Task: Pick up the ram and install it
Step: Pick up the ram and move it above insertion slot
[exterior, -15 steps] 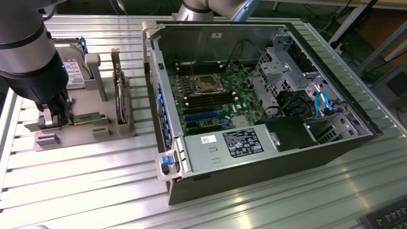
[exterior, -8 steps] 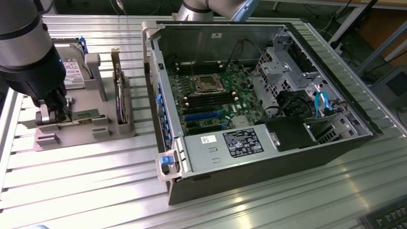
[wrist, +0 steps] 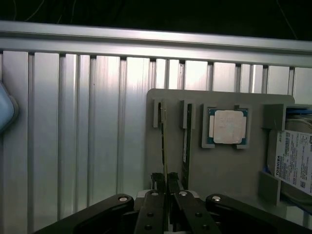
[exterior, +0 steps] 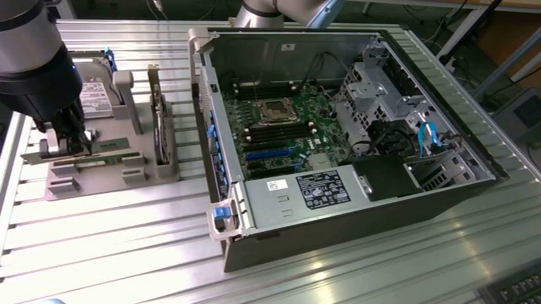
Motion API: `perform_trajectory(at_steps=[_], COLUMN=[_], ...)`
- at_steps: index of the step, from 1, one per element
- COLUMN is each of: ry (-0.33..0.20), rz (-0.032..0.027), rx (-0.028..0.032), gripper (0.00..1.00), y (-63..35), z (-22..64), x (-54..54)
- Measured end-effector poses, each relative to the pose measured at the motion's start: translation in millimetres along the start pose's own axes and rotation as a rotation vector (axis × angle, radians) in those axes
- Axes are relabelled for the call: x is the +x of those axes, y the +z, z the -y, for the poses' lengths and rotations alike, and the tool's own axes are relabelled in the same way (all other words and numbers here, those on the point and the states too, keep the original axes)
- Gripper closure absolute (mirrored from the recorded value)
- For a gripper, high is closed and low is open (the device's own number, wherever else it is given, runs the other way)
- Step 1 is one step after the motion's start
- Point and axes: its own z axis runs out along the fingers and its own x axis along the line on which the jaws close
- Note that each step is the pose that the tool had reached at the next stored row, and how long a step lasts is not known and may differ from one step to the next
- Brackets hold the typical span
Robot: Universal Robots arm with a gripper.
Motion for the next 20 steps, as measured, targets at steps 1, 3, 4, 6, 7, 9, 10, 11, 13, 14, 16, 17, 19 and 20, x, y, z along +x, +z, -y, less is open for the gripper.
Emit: perform_trajectory(at_steps=[1,3,4,6,7,9,10,11,13,14,16,17,19,20], ry=[0.000,0.000,0.000,0.003,0.005,0.013,0.016,0.023,0.042,0.051,0.075,0.083,0.094,0.094], rz=[0.0000,0.0000,0.0000,0.0001,0.0001,0.0003,0.0004,0.0004,0.0009,0.0010,0.0014,0.0016,0.0018,0.0018], rx=[0.0000,0.0001,0.0000,0.0002,0.0003,0.0008,0.0010,0.0013,0.0026,0.0028,0.0041,0.0046,0.0052,0.0053], gripper=[0.86,0.86,0.86,0.86,0.86,0.86,0.86,0.86,0.86,0.86,0.86,0.86,0.86,0.86], y=[-1.5,-7.3,-8.9,-10.1,-10.8,-12.0,-12.3,-13.0,-13.6,-13.8,-13.8,-13.8,-13.8,-13.8], z=[0.0,-0.1,-0.1,-0.2,-0.2,-0.2,-0.2,-0.2,-0.2,-0.3,-0.2,-0.2,-0.2,-0.2], x=[-0.1,-0.4,-0.5,-0.5,-0.6,-0.6,-0.7,-0.7,-0.7,-0.8,-0.8,-0.8,-0.7,-0.8])
